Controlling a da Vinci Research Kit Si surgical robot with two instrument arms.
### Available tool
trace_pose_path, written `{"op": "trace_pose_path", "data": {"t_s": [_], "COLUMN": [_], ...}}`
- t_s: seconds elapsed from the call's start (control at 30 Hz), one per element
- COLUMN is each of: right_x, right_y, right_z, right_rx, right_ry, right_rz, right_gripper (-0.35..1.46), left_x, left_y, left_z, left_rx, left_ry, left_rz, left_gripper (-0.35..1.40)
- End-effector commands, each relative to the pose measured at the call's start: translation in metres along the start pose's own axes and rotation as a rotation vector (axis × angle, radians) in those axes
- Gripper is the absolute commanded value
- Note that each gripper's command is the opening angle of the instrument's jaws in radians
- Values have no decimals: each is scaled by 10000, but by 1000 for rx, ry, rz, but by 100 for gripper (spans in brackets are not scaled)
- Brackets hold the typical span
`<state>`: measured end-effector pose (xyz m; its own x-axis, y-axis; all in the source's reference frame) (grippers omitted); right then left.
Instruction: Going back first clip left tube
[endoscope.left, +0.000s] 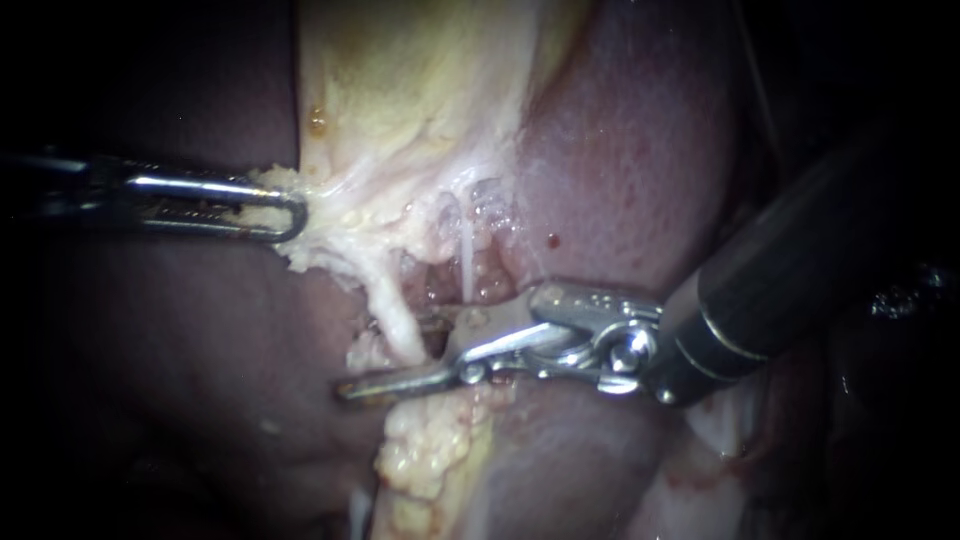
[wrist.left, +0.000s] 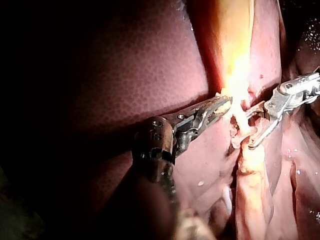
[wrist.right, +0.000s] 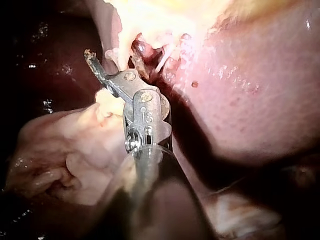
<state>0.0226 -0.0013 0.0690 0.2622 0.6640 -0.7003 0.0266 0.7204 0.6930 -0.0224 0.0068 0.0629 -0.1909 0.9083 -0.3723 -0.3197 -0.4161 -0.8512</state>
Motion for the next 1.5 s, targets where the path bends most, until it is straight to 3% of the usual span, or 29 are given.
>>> {"op": "trace_pose_path", "data": {"t_s": [0.03,0.3,0.47,0.63,0.83,0.93,1.5], "right_x": [0,-5,-12,-7,13,23,30], "right_y": [0,-6,-16,-22,-25,-24,-29], "right_z": [0,-19,-61,-101,-142,-158,-187], "right_rx": [1,10,31,-21,-57,-70,-68], "right_ry": [-1,-10,-11,-10,-105,-139,-138], "right_rz": [-2,-117,-202,-279,-333,-341,-343], "right_gripper": [50,50,50,50,50,50,50], "left_x": [0,0,0,1,1,1,-2], "left_y": [0,0,0,1,0,0,-2], "left_z": [0,-2,-5,-6,-6,-6,3], "left_rx": [0,-1,-3,-3,-3,-3,2], "left_ry": [0,-1,-2,-2,-2,-2,1], "left_rz": [0,0,0,0,0,0,1], "left_gripper": [-35,-35,-35,-35,-35,-35,-35]}}
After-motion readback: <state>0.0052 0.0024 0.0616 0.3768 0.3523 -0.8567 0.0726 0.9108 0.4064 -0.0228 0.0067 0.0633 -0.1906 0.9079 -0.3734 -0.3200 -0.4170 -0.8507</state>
